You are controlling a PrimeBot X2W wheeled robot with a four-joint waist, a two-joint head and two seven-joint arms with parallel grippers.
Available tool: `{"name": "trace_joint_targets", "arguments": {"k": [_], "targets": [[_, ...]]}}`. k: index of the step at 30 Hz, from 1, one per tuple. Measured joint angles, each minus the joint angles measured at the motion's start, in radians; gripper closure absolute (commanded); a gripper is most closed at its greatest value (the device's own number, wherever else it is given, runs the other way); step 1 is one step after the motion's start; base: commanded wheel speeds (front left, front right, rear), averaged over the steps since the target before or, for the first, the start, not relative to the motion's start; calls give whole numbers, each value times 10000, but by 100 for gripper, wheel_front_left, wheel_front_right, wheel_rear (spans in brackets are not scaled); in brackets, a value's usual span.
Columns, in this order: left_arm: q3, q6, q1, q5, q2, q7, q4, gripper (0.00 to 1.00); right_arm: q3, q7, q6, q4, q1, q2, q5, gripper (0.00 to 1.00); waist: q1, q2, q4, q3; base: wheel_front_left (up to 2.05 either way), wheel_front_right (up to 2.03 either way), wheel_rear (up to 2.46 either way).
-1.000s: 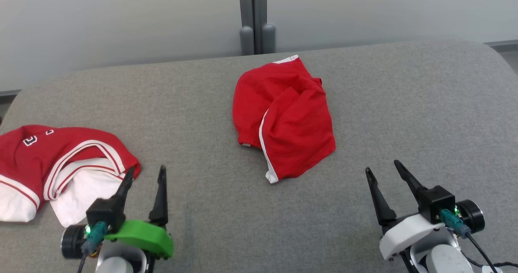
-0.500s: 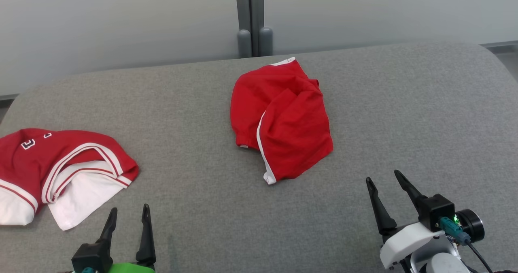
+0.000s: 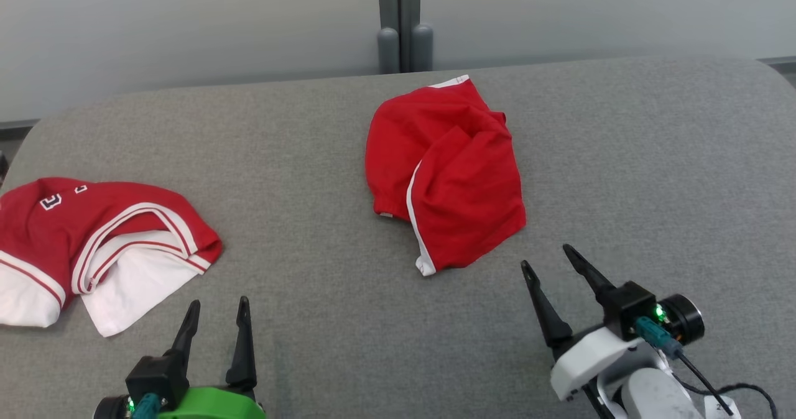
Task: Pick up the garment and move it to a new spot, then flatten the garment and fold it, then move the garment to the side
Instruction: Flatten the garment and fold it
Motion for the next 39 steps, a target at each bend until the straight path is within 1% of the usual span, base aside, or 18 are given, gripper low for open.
{"name": "trace_joint_targets", "arguments": {"k": [5,9,11,18,23,24,25,26,30,34,39], "targets": [[-337,-2,-407,-161,0,-2,44,0,1034,0,0,378,-1023,8,102,0,0,0,397,351,0,0,0],[-654,-4,-695,-322,-4,0,128,0,1724,-2,2,1103,-1872,13,284,0,0,0,797,674,0,0,0],[-756,-4,-789,-332,0,0,146,0,1902,0,2,1494,-2179,21,403,0,0,0,994,830,0,0,0],[-1066,-4,-1104,-493,-2,0,157,0,2017,0,2,3024,-2907,17,123,0,0,0,1690,1427,0,0,0],[-1252,-4,-1317,-541,-4,0,142,0,1643,-2,0,3745,-3084,8,-186,0,0,0,2072,1855,0,0,0],[-1254,-4,-1351,-550,-4,0,146,0,1611,-4,0,3795,-3085,6,-186,31,0,0,2129,1916,0,0,0],[-1250,-4,-1370,-570,-4,0,144,0,1565,-8,0,3799,-3101,13,-190,80,0,0,2186,1988,0,0,0],[-1243,-4,-1371,-575,-4,0,151,0,1501,-17,-2,3797,-3131,13,-211,100,0,0,2234,2056,0,0,0],[-1200,-4,-1373,-579,-4,0,217,0,1319,-19,-12,3647,-3143,-15,-176,100,0,0,2312,2191,0,0,0],[-1208,-6,-1352,-579,-4,0,257,0,1181,-2,-8,3116,-2861,4,-54,100,0,0,2237,2072,0,0,0],[-1260,-12,-1297,-577,-6,-2,263,0,1204,-2,-6,1712,-2648,0,180,100,0,0,2046,1768,0,0,0]]}}
